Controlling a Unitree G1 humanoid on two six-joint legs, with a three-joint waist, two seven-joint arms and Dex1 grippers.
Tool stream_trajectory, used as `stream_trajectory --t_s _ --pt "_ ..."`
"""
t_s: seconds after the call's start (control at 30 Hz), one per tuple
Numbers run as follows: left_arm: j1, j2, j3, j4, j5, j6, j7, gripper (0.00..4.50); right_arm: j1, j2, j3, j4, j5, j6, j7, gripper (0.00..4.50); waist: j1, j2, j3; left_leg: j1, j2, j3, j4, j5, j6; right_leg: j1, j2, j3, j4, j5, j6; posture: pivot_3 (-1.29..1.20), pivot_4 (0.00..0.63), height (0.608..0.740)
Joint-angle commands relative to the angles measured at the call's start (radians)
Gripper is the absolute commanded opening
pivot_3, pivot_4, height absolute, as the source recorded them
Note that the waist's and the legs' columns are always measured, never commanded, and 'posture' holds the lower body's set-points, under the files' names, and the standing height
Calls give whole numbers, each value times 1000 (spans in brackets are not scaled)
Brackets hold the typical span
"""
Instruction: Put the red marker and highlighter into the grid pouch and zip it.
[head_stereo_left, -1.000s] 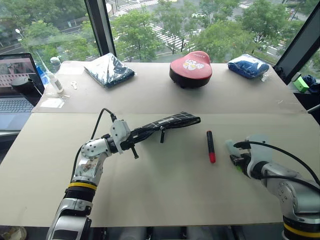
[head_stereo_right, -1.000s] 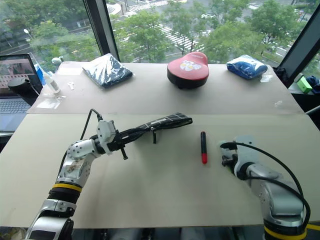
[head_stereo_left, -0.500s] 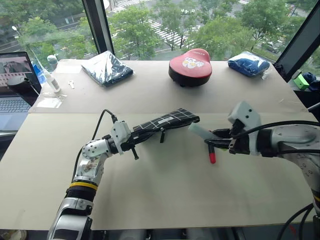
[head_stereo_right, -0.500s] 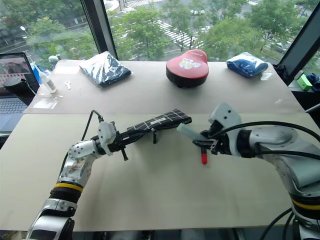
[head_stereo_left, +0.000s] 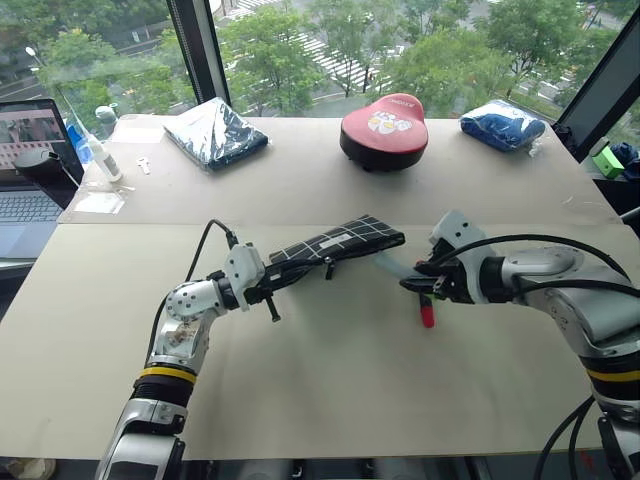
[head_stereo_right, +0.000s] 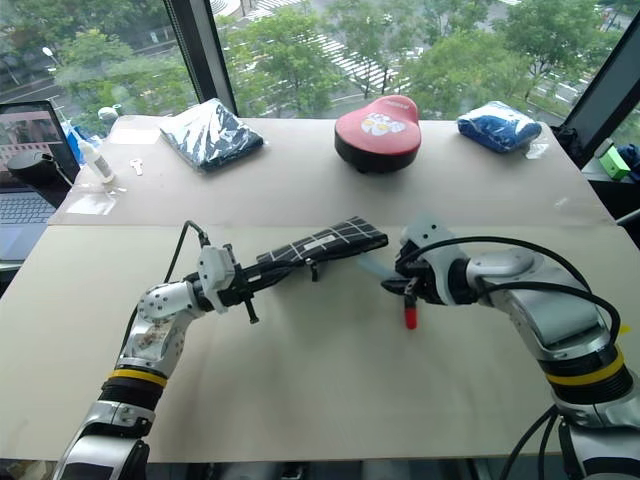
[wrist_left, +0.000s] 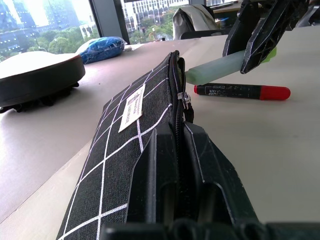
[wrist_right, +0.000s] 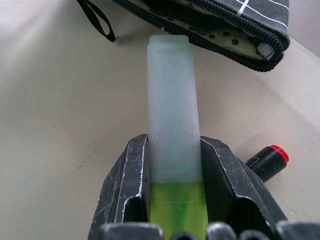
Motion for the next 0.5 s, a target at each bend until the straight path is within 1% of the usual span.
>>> stream_trajectory --t_s 0.03,0.1,0.23,0.5 --pt "5 8 0 -38 -3 -9 -1 0 -22 -1 -39 -11 12 -17 16 1034 0 0 0 0 0 0 0 0 0 0 0 0 0 0 0 0 150 740" --pt "5 8 -2 -37 -2 -10 -2 0 -26 1 -37 -5 7 -18 16 1034 0 0 0 0 0 0 0 0 0 0 0 0 0 0 0 0 150 740" --pt "-2 9 -5 -27 1 -14 -6 0 -13 -22 -82 -61 84 -13 98 1034 -1 0 0 0 0 0 0 0 0 0 0 0 0 0 0 0 150 740" --pt "-13 10 -4 -20 -1 -10 -11 0 -29 -20 -56 -21 51 -17 63 1034 0 0 0 0 0 0 0 0 0 0 0 0 0 0 0 0 150 740"
